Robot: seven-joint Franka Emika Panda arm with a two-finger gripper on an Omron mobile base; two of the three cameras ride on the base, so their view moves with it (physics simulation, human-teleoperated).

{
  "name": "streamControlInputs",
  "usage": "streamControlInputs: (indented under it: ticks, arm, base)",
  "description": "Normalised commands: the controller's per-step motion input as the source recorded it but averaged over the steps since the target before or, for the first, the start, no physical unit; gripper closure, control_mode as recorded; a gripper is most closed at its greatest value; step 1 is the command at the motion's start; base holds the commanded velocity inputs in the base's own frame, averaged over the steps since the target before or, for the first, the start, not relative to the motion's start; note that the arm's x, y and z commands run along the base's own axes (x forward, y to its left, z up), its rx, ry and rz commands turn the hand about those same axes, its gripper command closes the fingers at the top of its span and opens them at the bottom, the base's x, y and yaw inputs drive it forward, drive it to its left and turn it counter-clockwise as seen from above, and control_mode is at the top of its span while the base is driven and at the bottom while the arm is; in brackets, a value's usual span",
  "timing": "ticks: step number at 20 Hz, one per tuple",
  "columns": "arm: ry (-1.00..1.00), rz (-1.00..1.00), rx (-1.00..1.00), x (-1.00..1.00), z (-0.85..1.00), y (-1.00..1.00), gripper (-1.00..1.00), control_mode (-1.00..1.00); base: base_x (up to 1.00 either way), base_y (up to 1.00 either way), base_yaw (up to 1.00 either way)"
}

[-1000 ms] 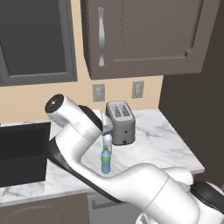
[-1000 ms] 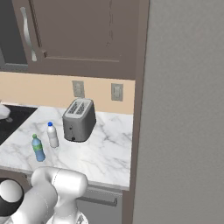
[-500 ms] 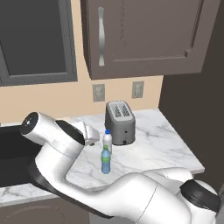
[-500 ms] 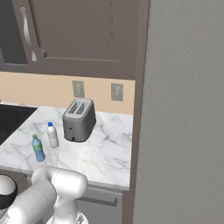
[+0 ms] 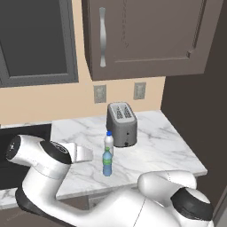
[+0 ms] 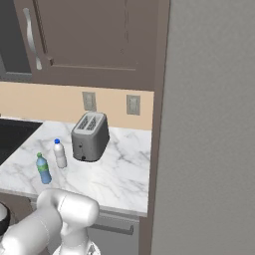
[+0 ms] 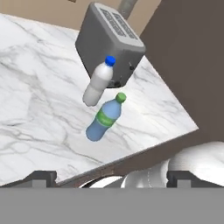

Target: Take the bottled waters from the counter and place them in the freezer to freeze. Close the freezer door after placing the bottles.

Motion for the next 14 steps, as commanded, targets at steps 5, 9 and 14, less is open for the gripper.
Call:
streamControlInputs:
  ticks: [5, 9, 14]
  arm:
    - [-0.23, -0.22, -0.03, 0.15, -0.51, -0.03, -1.0, -1.0]
    - [-0.21, -0.17, -0.01, 0.22, -0.55, -0.27, -1.0, -1.0]
    - [-0.16, -0.13, 0.0, 0.21, -0.49, -0.35, -1.0, -1.0]
  base:
    - [0.0, 0.0, 0.0]
    - [0.0, 0.0, 0.0]
    - [0.0, 0.0, 0.0]
